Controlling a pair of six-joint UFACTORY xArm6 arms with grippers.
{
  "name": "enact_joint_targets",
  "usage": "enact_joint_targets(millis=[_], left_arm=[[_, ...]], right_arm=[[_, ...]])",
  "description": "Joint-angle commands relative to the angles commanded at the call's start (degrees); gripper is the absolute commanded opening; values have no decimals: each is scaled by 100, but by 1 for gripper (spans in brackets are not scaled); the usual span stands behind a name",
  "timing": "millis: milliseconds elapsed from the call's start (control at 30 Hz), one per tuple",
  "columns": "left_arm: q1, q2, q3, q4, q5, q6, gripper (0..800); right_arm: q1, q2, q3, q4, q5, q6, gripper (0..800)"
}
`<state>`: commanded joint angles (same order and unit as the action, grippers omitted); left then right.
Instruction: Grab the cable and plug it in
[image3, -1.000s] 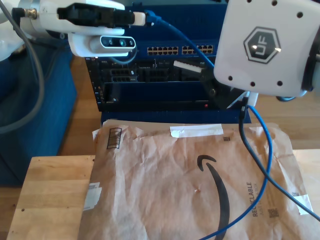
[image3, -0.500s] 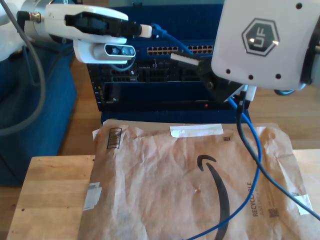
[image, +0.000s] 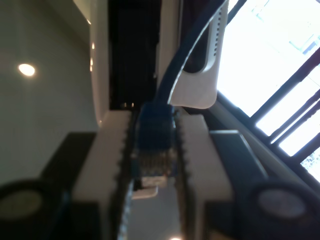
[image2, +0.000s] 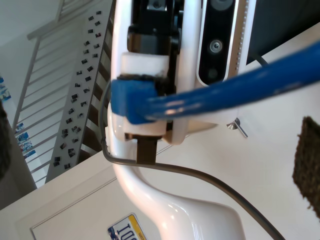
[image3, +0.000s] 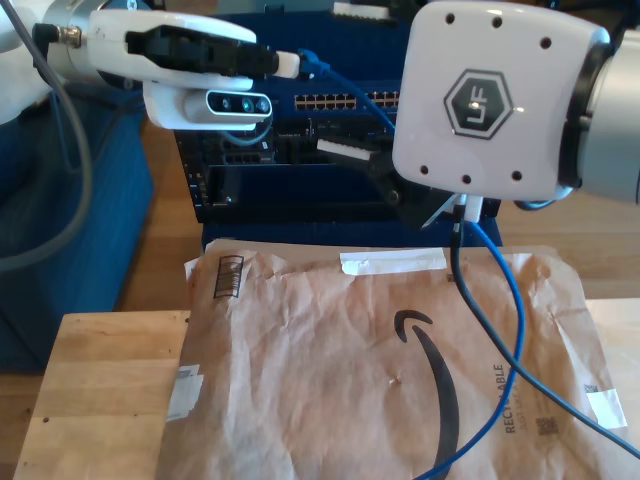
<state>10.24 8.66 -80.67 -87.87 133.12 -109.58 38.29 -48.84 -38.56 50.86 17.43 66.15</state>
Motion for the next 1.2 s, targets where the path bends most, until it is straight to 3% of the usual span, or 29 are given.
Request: enact_joint_targets(millis=[167, 500, 767, 1200], left_arm=[[-9, 26, 18, -9, 141, -35, 32], [-18, 26, 26, -9, 141, -35, 36], [-9, 26, 18, -9, 149, -35, 36], [-18, 26, 35, -9, 185, -35, 36]], right_arm=[[0, 9, -18, 0, -70, 0, 711], [255, 9, 79, 0, -501, 9, 469], [334, 18, 167, 0, -703, 18, 371], [360, 62, 193, 9, -738, 18, 318]])
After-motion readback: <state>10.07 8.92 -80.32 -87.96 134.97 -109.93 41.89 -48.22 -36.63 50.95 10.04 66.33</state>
